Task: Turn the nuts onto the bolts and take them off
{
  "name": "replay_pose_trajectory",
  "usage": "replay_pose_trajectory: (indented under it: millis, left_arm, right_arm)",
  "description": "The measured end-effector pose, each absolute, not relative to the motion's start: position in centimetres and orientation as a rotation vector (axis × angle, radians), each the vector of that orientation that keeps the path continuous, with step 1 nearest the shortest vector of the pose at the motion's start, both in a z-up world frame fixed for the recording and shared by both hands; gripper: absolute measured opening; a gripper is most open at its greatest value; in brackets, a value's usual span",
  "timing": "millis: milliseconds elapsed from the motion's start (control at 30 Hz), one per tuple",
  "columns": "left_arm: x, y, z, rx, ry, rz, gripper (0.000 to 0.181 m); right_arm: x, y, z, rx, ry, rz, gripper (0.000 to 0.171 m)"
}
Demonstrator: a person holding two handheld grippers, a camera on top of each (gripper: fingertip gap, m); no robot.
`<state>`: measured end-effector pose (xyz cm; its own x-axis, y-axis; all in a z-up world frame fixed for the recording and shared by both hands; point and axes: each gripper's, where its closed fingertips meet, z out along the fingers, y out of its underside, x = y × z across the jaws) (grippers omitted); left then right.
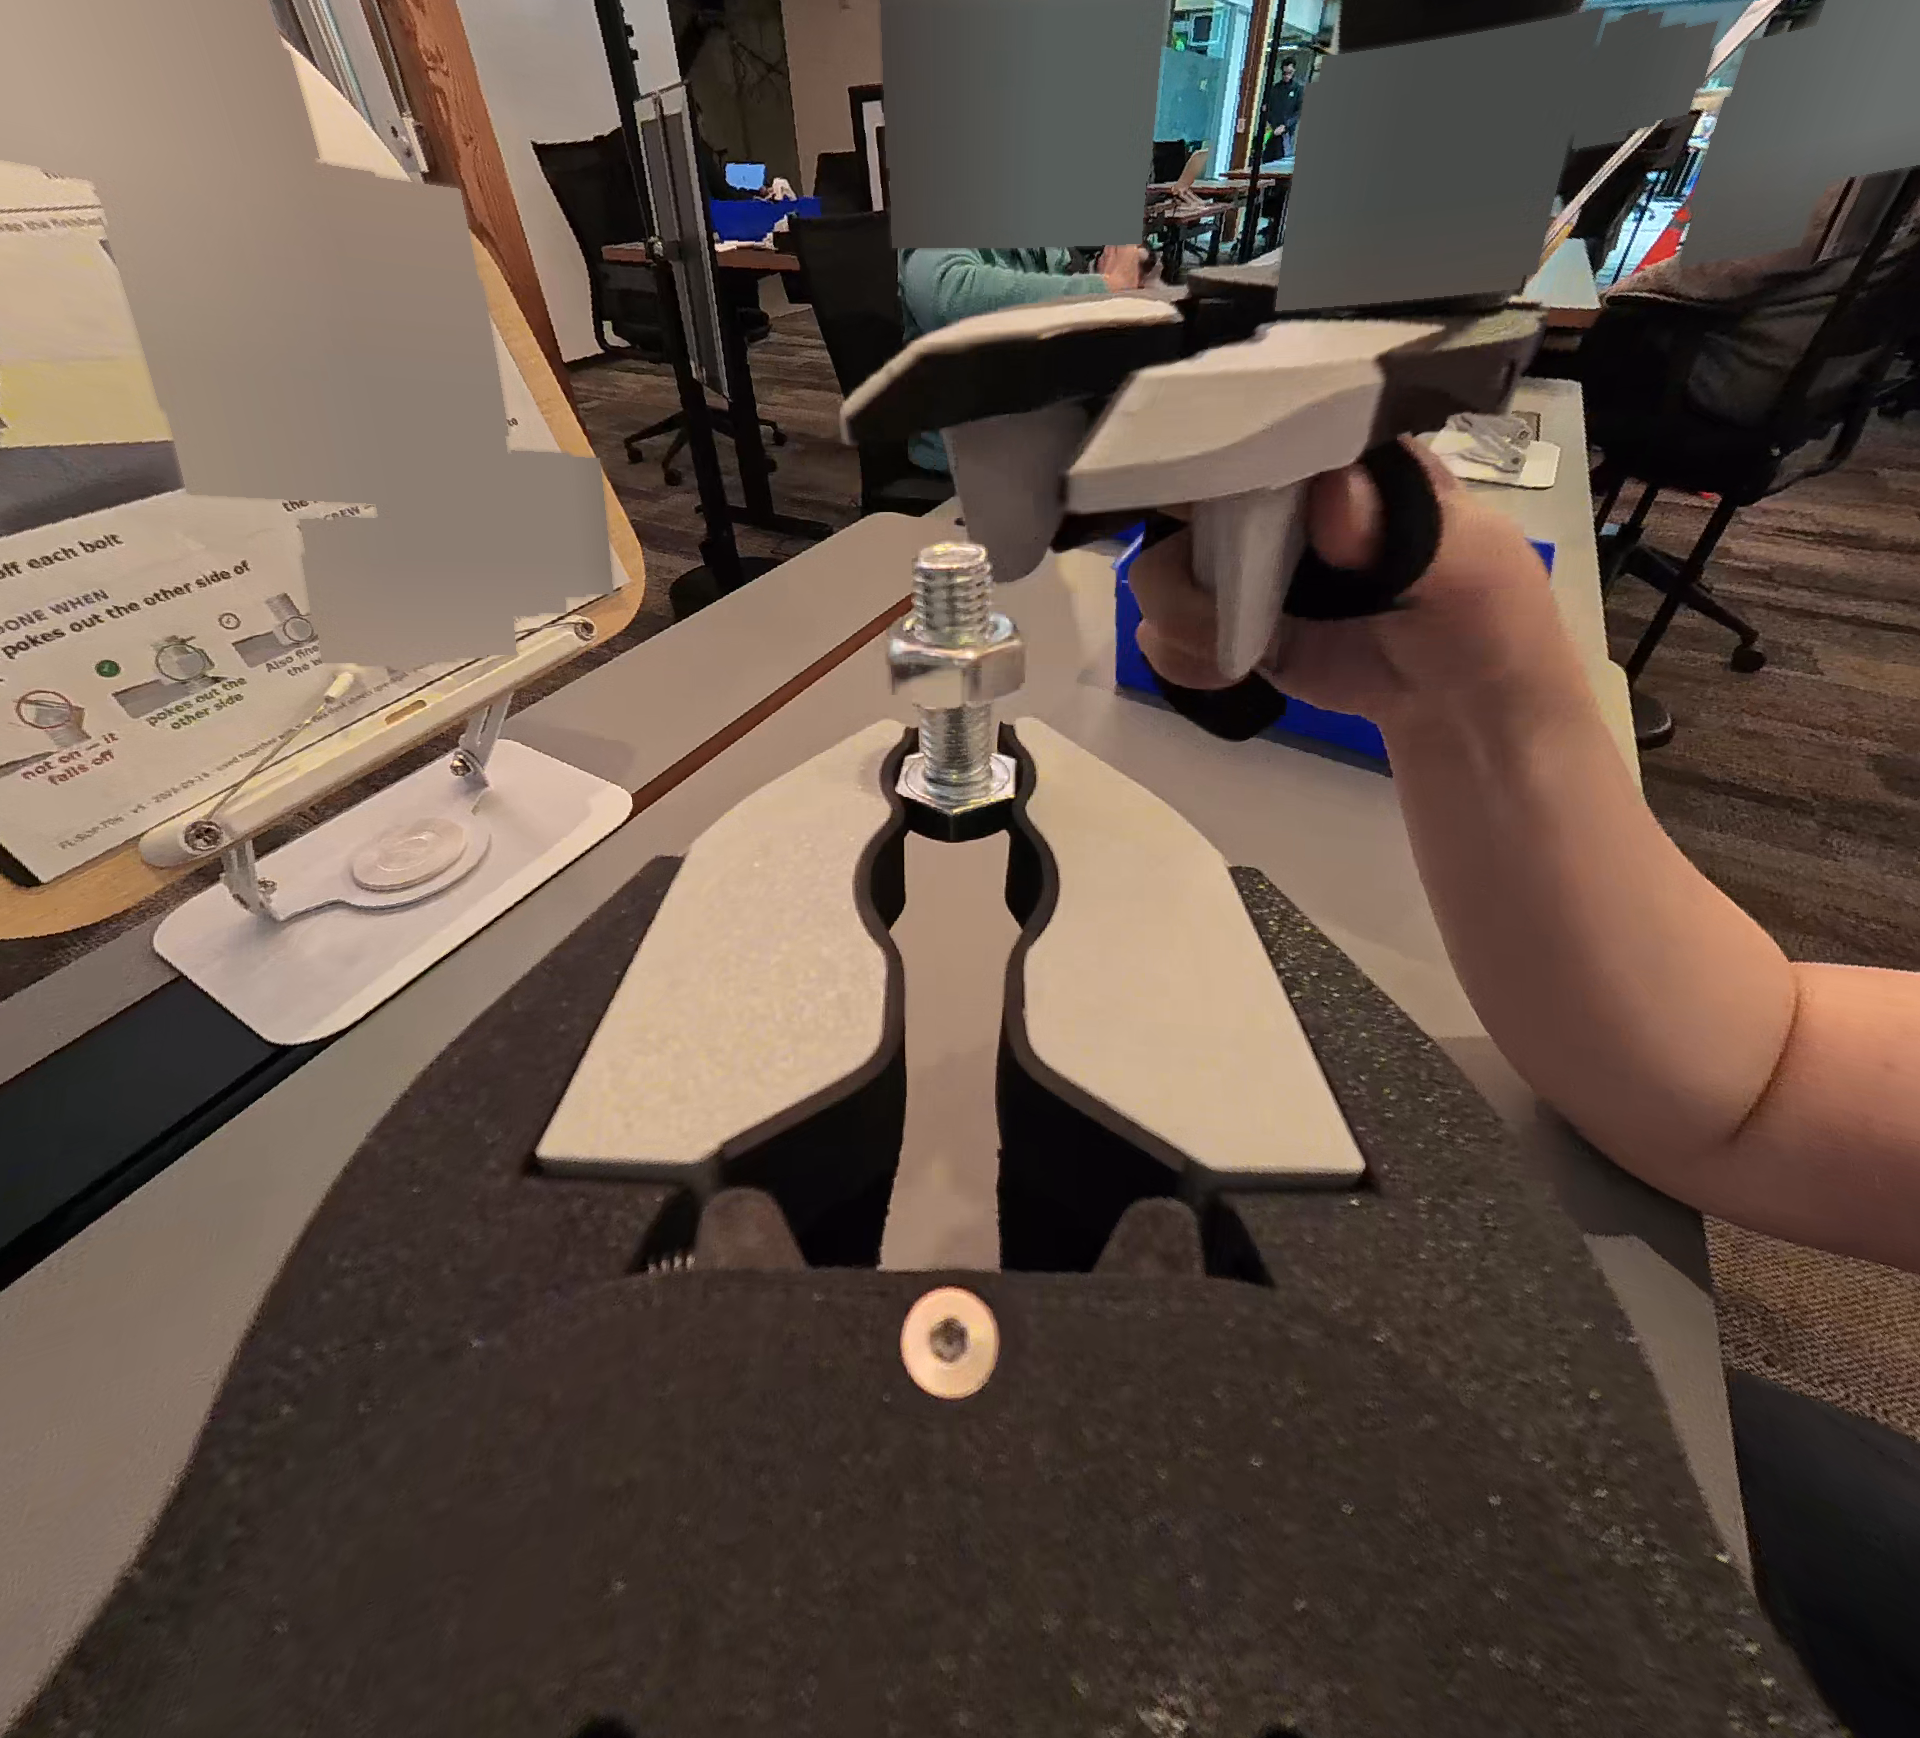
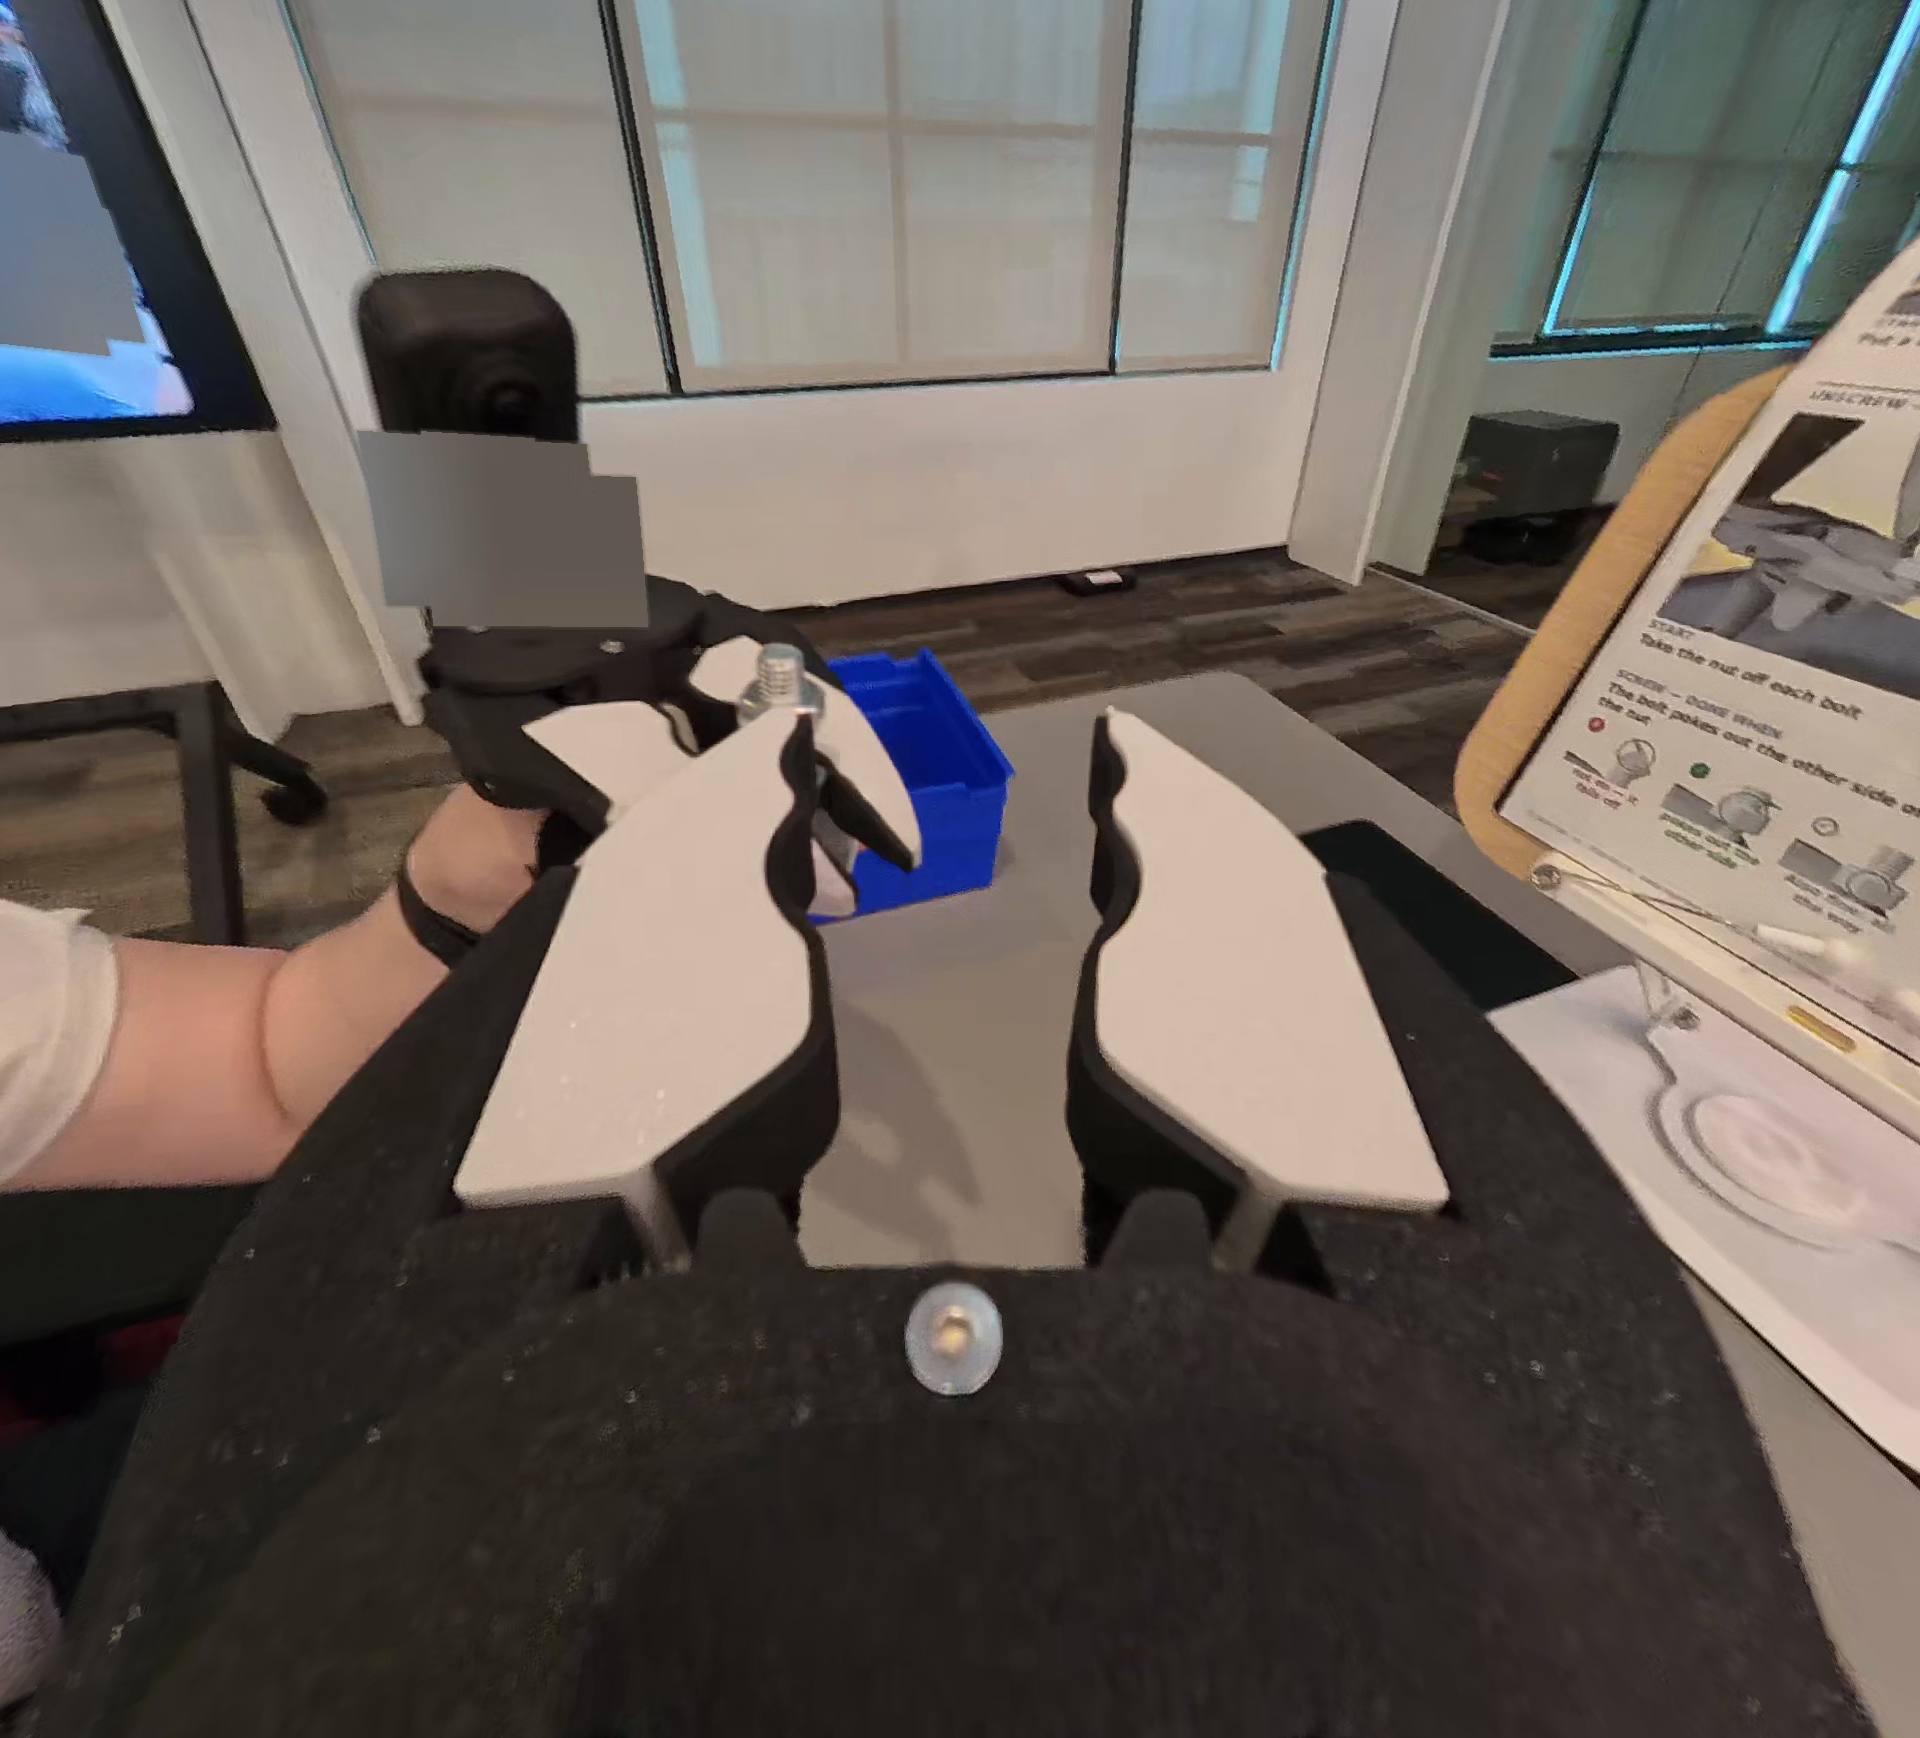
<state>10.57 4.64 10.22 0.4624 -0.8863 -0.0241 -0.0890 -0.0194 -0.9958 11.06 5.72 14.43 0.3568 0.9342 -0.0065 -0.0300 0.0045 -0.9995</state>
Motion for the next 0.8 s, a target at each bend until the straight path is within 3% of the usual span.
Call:
replay_pose_trajectory:
  millis: [300,333,400,633,700,767,800]
  left_arm:
    - [10.8,4.3,10.3,-1.457,0.911,-0.791,0.014]
    - [10.7,4.3,10.4,-1.454,0.913,-0.794,0.014]
    - [10.5,4.4,10.5,-1.457,0.907,-0.802,0.014]
    - [11.3,4.2,9.8,-1.467,0.935,-0.795,0.014]
    - [11.0,4.5,9.9,-1.473,0.925,-0.771,0.014]
    - [10.9,4.4,9.9,-1.474,0.922,-0.797,0.014]
    - [10.9,4.4,10.0,-1.474,0.919,-0.806,0.014]
  right_arm:
    - [9.2,5.3,13.3,-1.353,-0.997,0.892,0.057]
    - [10.0,5.8,13.5,-1.361,-0.961,0.914,0.045]
    - [10.8,6.0,14.1,-1.343,-0.922,0.945,0.044]
    - [8.1,4.5,13.0,-1.341,-1.046,0.909,0.047]
    - [9.0,5.2,12.9,-1.364,-1.021,0.932,0.056]
    - [10.2,5.7,13.3,-1.372,-0.975,0.968,0.044]
    - [10.5,5.6,13.5,-1.359,-0.970,0.982,0.046]
